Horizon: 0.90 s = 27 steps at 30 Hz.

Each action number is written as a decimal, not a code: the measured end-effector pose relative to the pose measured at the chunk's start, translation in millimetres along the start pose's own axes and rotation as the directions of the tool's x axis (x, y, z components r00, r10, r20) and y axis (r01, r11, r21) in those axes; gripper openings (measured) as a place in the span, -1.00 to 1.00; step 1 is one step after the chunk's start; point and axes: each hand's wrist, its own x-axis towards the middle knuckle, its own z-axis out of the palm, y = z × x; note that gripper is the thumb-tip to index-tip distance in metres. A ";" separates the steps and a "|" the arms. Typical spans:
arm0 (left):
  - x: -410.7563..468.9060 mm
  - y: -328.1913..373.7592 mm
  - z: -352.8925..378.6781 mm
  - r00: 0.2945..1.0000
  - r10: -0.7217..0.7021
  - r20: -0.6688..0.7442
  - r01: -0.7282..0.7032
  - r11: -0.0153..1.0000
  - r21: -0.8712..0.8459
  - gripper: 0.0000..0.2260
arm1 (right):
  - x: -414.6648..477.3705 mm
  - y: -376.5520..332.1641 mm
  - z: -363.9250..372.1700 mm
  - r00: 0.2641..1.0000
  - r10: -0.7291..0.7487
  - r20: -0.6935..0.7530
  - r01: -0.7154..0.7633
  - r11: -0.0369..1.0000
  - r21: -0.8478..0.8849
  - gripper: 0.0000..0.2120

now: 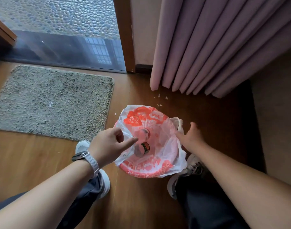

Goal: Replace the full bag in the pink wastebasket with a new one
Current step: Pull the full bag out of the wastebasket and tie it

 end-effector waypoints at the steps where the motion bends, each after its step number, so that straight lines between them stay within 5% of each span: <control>1: -2.0 -0.4 0.3 1.000 -0.008 0.011 0.008 1.000 0.026 -0.47 | 4.7 0.9 0.3 0.999 0.028 0.031 -0.029 1.000 0.009 -0.29; 5: -7.9 -2.2 4.1 1.000 0.013 0.023 -0.015 0.996 0.088 -0.43 | 7.9 2.1 6.3 1.000 -0.005 0.020 0.005 1.000 0.003 -0.84; 13: -3.6 8.5 28.9 0.990 0.139 0.004 -0.139 0.986 0.090 -0.82 | -13.3 -9.8 -6.5 0.936 -0.349 -0.049 0.349 0.937 0.012 -0.69; 17: -5.8 10.9 30.4 0.994 0.107 -0.002 -0.106 0.986 0.127 -0.74 | -27.1 -29.3 -16.9 0.878 -0.461 -0.127 0.475 0.871 0.121 -0.69; 23: -11.5 -8.4 38.9 0.969 0.236 0.066 -0.242 0.873 0.424 -0.76 | -47.4 -43.1 -24.7 0.766 -0.632 -0.120 0.642 0.762 0.081 -0.73; 27: -6.4 -6.5 34.0 0.974 0.221 0.041 -0.223 0.928 0.298 -0.75 | -69.6 -62.7 -43.1 0.653 -0.749 -0.109 0.757 0.647 0.088 -0.75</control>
